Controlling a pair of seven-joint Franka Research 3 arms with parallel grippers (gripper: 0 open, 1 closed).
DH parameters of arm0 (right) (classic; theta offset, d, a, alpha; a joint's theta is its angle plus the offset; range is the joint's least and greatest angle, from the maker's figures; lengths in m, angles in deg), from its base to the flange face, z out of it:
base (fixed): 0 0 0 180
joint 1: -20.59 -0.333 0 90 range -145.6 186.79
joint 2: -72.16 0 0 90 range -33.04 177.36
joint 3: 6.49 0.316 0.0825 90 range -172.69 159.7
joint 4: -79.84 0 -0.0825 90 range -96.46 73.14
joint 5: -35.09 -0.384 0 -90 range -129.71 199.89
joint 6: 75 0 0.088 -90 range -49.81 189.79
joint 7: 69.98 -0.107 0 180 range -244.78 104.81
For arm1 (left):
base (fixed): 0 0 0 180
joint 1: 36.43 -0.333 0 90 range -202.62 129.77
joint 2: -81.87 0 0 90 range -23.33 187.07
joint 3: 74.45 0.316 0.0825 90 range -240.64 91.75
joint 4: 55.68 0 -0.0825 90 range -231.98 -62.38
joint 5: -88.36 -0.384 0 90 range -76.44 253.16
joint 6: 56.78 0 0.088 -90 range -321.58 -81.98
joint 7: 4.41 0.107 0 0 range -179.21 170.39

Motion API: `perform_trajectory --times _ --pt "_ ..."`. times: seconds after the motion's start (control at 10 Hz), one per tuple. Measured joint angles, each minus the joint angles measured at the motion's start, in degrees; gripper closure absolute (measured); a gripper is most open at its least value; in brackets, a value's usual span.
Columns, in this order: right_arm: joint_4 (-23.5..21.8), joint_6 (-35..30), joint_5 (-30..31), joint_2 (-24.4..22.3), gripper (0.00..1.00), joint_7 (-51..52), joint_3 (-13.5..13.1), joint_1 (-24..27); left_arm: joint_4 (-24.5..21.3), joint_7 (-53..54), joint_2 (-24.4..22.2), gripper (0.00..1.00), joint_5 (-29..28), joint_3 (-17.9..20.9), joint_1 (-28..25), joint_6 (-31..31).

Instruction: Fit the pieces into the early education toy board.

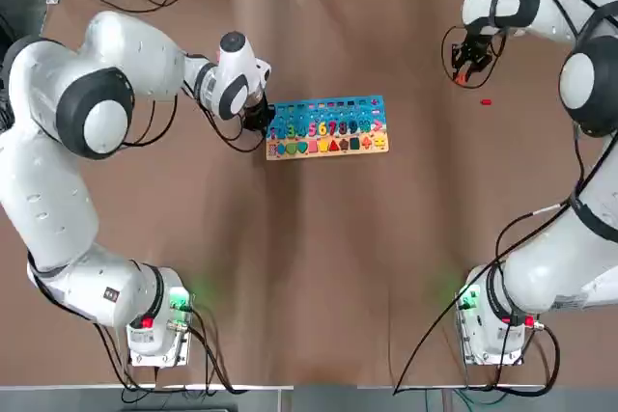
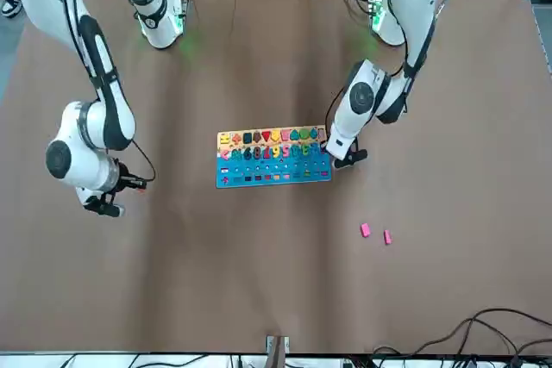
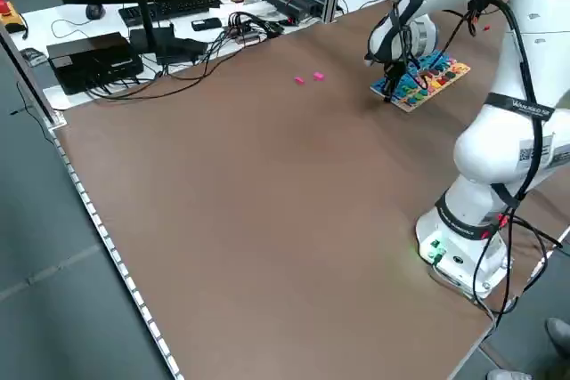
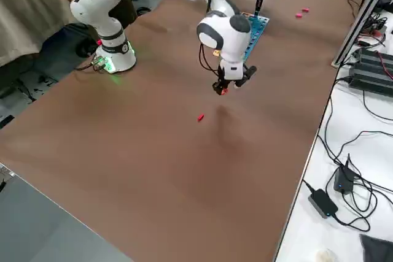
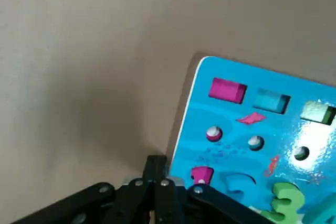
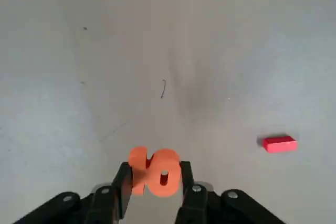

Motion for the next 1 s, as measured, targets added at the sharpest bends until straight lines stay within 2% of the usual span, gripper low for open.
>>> perform_trajectory --times 0.3,0.4,0.7,1.0 --pt "2.88 -5.78 1.90 -2.14 0.59 0.52 1.30 -0.15 1.57 -2.41 0.73 0.99 -0.06 1.38 2.46 0.58" --pt "3.92 -7.74 1.89 -2.75 0.59 0.60 2.48 -0.19 2.40 -3.52 1.22 0.99 -0.10 1.44 2.96 0.83" --pt "4.64 -11.94 1.72 -5.55 0.59 -0.52 7.09 -0.38 6.19 -7.19 2.91 0.99 -0.19 3.33 6.28 4.03" --pt "4.55 -12.87 0.77 -6.39 0.59 -7.85 12.47 -0.54 9.06 -10.58 4.40 0.99 -0.27 4.49 8.73 5.32"
